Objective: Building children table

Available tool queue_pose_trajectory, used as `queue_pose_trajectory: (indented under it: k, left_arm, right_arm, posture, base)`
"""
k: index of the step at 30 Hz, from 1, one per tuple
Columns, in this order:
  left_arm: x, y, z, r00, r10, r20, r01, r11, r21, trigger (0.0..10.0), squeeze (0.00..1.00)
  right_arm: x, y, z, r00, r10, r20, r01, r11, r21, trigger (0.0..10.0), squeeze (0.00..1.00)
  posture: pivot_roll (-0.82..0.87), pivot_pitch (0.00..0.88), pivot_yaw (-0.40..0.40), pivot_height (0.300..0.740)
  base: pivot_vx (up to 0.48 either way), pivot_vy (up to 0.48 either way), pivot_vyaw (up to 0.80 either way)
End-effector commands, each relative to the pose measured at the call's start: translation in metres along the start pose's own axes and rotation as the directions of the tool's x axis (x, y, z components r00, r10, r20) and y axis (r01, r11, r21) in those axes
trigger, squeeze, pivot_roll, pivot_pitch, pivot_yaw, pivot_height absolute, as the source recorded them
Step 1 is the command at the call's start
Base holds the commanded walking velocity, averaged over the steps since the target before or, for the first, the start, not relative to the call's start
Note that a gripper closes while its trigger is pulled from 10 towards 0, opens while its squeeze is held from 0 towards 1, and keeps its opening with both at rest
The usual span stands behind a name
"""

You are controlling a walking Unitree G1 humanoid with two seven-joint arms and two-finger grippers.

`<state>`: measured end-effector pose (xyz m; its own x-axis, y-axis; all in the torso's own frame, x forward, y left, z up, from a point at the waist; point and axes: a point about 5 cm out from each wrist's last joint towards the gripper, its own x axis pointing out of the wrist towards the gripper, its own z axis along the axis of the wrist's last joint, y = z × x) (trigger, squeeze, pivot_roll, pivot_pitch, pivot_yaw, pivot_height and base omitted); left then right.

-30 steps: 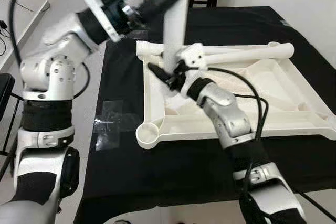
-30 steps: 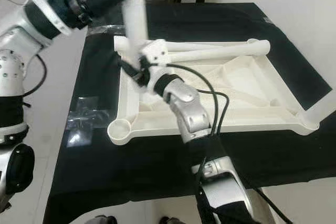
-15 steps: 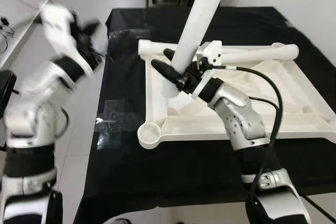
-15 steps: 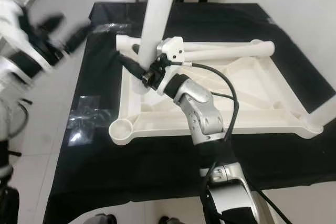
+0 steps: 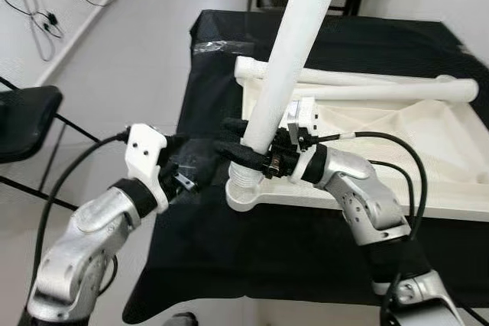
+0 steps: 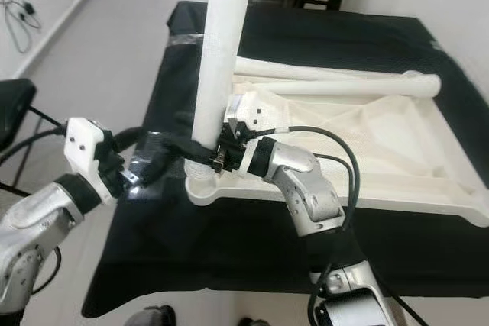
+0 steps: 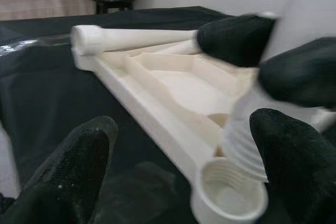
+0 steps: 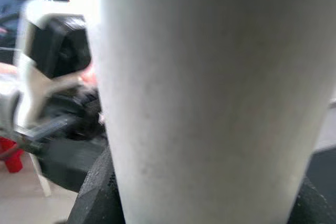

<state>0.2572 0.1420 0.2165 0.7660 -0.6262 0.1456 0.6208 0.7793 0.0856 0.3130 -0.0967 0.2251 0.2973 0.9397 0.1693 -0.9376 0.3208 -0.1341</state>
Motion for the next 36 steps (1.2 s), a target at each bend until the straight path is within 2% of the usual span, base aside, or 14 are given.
queue_pose_trajectory:
  k: [1,4,6,9,13,15,16,18,21,24,28,31,36]
  left_arm:
    - [-0.004,-0.006,-0.006,1.0,0.007,-0.027,-0.007,1.0,0.019,10.0,0.0]
    - [-0.013,0.0,-0.017,0.992,0.101,-0.079,-0.098,0.994,0.043,10.0,0.0]
    - [-0.013,0.0,-0.017,0.992,0.101,-0.079,-0.098,0.994,0.043,10.0,0.0]
    - [-0.023,-0.003,-0.03,0.978,0.129,-0.162,-0.119,0.99,0.074,10.0,0.0]
    - [-0.025,-0.006,-0.033,0.976,0.125,-0.179,-0.113,0.991,0.074,10.0,0.0]
    - [-0.031,-0.011,-0.037,0.973,0.091,-0.214,-0.089,0.996,0.022,10.0,0.0]
    - [-0.031,-0.011,-0.037,0.973,0.091,-0.214,-0.089,0.996,0.022,10.0,0.0]
    - [-0.039,-0.019,-0.039,0.969,0.021,-0.247,-0.033,0.998,-0.044,10.0,0.0]
    - [-0.041,-0.02,-0.039,0.967,-0.001,-0.254,-0.014,0.998,-0.057,10.0,0.0]
    - [-0.044,-0.022,-0.039,0.96,-0.067,-0.272,0.048,0.996,-0.074,10.0,0.0]
    - [-0.045,-0.022,-0.039,0.959,-0.074,-0.275,0.056,0.996,-0.073,10.0,0.0]
    - [-0.046,-0.02,-0.04,0.957,-0.06,-0.284,0.04,0.996,-0.076,10.0,0.0]
    - [-0.046,-0.019,-0.04,0.956,-0.058,-0.288,0.038,0.996,-0.076,10.0,0.0]
  right_arm:
    - [-0.002,0.006,-0.006,0.999,0.044,-0.011,-0.043,0.999,0.032,10.0,0.0]
    - [-0.002,0.01,-0.014,0.998,0.06,-0.004,-0.059,0.996,0.069,10.0,0.0]
    - [-0.002,0.01,-0.014,0.998,0.06,-0.004,-0.059,0.996,0.069,10.0,0.0]
    - [0.0,0.006,-0.019,1.0,0.016,0.008,-0.016,0.996,0.082,10.0,0.0]
    - [0.0,0.004,-0.02,1.0,-0.006,0.01,0.005,0.997,0.073,10.0,0.0]
    - [0.001,0.002,-0.02,1.0,-0.019,0.023,0.017,0.996,0.089,10.0,0.0]
    - [0.001,0.002,-0.02,1.0,-0.019,0.023,0.017,0.996,0.089,10.0,0.0]
    - [0.003,0.01,-0.018,0.998,0.044,0.044,-0.049,0.991,0.125,10.0,0.0]
    - [0.004,0.014,-0.018,0.996,0.071,0.048,-0.077,0.987,0.139,10.0,0.0]
    - [0.009,0.021,-0.02,0.992,0.118,0.047,-0.124,0.981,0.152,10.0,0.0]
    - [0.012,0.022,-0.022,0.991,0.127,0.043,-0.132,0.979,0.155,10.0,0.0]
    - [0.023,0.012,-0.035,0.998,0.042,-0.053,-0.035,0.992,0.121,10.0,0.0]
    - [0.027,0.004,-0.041,0.994,-0.023,-0.104,0.035,0.993,0.116,10.0,0.0]
  posture:
    - [0.11,0.22,-0.06,0.74]
    - [0.11,0.222,-0.056,0.74]
    - [0.11,0.222,-0.056,0.74]
    - [0.12,0.225,-0.053,0.74]
    - [0.12,0.225,-0.053,0.74]
    - [0.13,0.227,-0.045,0.74]
    - [0.13,0.227,-0.045,0.74]
    - [0.13,0.226,-0.044,0.74]
    - [0.13,0.227,-0.044,0.74]
    - [0.14,0.225,-0.042,0.74]
    - [0.14,0.226,-0.045,0.74]
    - [0.14,0.225,-0.046,0.74]
    - [0.14,0.225,-0.049,0.74]
  base:
    - [0.0,0.0,0.0]
    - [0.0,0.0,0.0]
    - [0.0,0.0,0.0]
    - [0.0,0.0,0.0]
    - [0.0,0.0,0.0]
    - [0.0,0.0,0.0]
    - [0.0,0.0,0.0]
    - [0.0,0.0,0.0]
    - [0.0,0.0,0.0]
    - [0.0,0.0,0.0]
    - [0.0,0.0,0.0]
    - [0.0,0.0,0.0]
    - [0.0,0.0,0.0]
